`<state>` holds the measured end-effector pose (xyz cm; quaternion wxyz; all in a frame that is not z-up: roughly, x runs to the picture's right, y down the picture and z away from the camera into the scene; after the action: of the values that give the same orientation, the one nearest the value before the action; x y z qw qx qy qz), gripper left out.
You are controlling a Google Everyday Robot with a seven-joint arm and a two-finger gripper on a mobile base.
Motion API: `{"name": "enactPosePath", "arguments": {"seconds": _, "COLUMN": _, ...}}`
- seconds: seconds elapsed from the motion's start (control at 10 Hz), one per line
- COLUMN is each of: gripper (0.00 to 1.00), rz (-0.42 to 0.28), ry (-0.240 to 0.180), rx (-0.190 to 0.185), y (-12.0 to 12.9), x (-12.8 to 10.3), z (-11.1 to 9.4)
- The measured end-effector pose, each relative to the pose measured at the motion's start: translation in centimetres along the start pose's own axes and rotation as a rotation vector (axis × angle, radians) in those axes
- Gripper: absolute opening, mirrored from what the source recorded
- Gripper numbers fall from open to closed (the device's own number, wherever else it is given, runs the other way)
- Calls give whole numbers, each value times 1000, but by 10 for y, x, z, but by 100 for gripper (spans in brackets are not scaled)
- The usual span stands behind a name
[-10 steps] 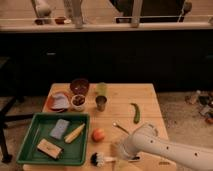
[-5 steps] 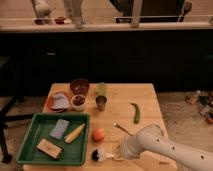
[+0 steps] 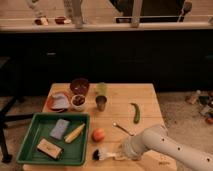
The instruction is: Place brush in purple bowl
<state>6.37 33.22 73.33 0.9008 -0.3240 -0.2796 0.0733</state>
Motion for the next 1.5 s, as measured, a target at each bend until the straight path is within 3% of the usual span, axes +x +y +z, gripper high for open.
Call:
{"name": "enactPosePath", "arguments": {"seconds": 0.9, "gripper": 0, "rz": -91, "ry": -54, "rx": 89, "y": -12, "x": -49, "z": -57}}
{"name": "enactPosePath", "arguments": {"seconds": 1.2, "gripper": 0, "rz": -91, "ry": -103, "rx": 126, "y": -24, "x": -65, "z": -77}}
{"name": "enactPosePath", "arguments": {"seconds": 1.5, "gripper": 0, "rz": -60, "ry": -171, "rx": 133, "y": -33, "x": -74, "z": -86}}
